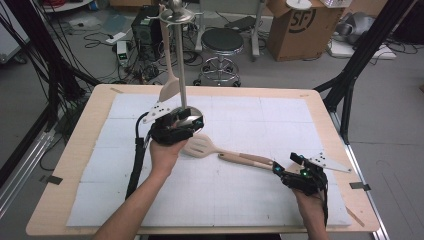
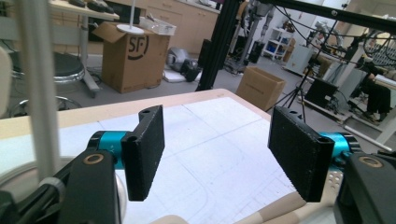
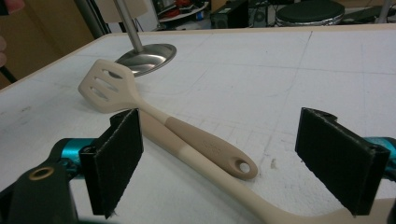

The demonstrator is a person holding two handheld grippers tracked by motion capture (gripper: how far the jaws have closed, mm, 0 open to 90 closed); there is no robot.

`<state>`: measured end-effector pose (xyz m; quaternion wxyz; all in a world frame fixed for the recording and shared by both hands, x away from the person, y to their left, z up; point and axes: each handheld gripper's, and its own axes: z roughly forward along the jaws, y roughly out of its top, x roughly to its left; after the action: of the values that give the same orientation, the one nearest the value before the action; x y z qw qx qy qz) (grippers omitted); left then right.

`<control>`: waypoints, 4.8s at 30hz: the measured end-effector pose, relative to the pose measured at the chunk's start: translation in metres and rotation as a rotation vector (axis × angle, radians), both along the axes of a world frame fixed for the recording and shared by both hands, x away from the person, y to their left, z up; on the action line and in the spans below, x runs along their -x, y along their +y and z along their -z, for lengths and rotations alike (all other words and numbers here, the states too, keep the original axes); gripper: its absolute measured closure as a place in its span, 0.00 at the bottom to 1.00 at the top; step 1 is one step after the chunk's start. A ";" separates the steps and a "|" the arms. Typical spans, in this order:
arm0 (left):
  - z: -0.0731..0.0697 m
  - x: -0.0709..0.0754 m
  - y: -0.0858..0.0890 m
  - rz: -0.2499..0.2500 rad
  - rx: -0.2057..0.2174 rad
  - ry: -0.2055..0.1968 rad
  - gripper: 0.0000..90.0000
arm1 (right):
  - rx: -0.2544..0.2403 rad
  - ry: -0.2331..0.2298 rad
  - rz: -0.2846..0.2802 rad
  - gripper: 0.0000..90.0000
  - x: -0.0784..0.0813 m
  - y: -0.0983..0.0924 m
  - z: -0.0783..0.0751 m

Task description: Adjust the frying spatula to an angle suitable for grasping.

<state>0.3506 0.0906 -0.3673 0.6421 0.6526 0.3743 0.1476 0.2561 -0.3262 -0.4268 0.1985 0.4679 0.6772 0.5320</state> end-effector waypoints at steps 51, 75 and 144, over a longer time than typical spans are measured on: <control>0.072 -0.051 -0.106 0.196 -0.570 0.451 1.00 | -0.013 0.004 0.011 0.16 -0.001 -0.006 0.000; 0.075 -0.037 -0.079 0.136 -0.651 0.419 1.00 | -0.008 0.005 0.022 0.16 0.005 -0.010 0.000; 0.063 0.037 -0.016 0.231 -0.557 0.408 0.97 | 0.042 0.006 -0.008 0.16 0.005 0.005 0.002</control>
<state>0.3138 0.0745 -0.4304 0.3642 0.8565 0.3638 0.0372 0.2511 -0.3213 -0.4292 0.2043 0.4627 0.6906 0.5169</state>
